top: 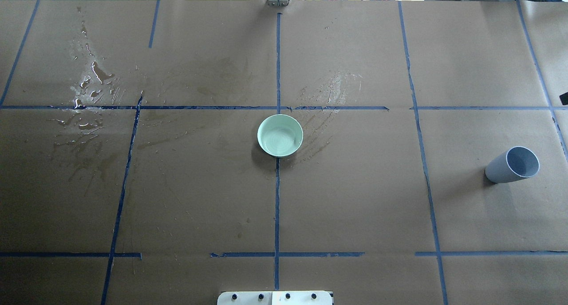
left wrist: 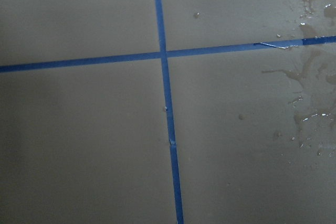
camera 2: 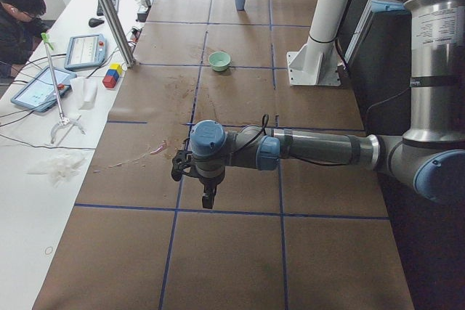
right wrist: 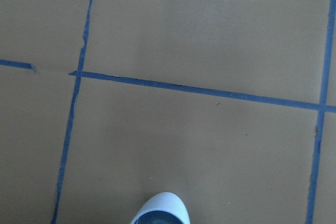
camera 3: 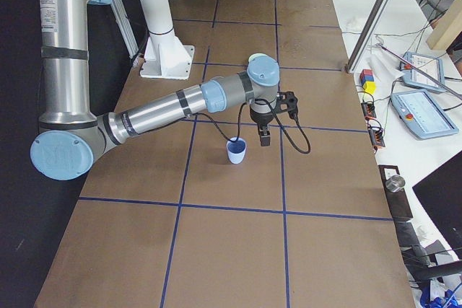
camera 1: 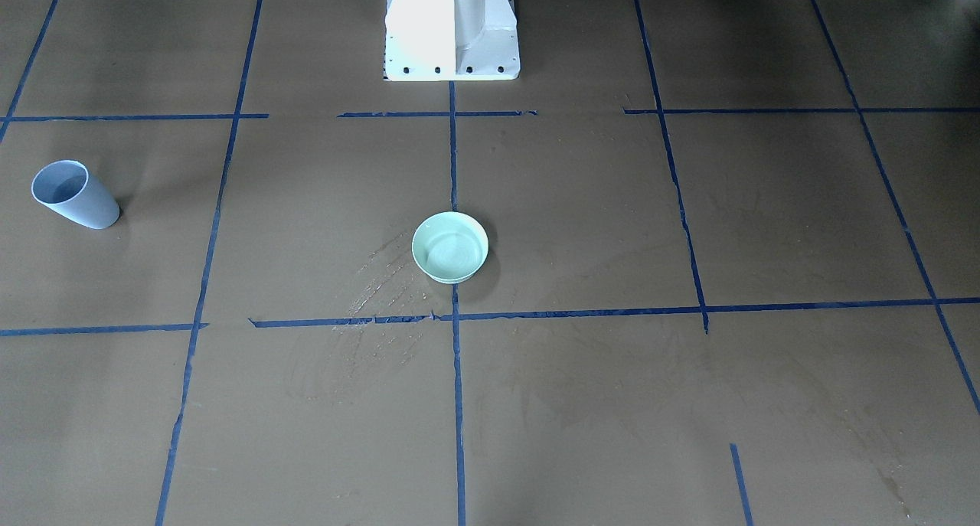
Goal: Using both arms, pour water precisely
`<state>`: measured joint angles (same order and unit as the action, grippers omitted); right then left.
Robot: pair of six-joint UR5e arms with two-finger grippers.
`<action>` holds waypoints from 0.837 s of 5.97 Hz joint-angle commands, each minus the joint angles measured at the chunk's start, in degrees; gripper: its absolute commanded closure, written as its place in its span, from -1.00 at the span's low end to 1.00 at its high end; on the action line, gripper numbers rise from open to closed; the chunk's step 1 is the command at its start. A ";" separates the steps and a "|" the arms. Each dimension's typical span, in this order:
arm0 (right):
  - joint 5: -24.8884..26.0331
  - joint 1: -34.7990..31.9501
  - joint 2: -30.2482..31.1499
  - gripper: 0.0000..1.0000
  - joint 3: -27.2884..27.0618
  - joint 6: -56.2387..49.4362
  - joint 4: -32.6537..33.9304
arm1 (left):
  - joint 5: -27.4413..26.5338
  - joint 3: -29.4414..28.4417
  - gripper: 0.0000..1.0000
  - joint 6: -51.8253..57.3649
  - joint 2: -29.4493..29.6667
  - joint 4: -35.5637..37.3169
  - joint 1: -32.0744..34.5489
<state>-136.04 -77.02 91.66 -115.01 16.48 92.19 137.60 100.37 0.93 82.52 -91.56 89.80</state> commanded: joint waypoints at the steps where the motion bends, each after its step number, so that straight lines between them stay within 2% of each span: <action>1: 5.39 9.02 2.71 -1.00 -6.69 13.50 -3.74 | 0.30 -0.17 -1.00 -0.14 -0.34 -0.46 0.37; 2: 9.35 13.52 10.48 -1.00 -6.54 22.28 -20.30 | 0.30 0.00 -1.00 -0.14 -0.34 -0.46 0.37; 3: 13.66 17.13 18.13 -1.00 -6.54 27.33 -33.44 | 0.30 0.00 -1.00 -0.23 -0.25 -0.46 0.37; 4: 16.14 18.12 24.73 -1.00 -6.54 28.16 -42.70 | 0.30 0.61 -1.00 -1.10 -0.25 -0.46 0.37; 5: 18.51 19.00 28.10 -1.00 -6.28 30.96 -48.28 | 0.30 0.71 -1.00 -1.46 -0.34 -0.46 0.37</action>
<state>-120.04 -59.16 115.41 -121.45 44.86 50.84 137.90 100.88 -0.09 82.23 -92.02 90.18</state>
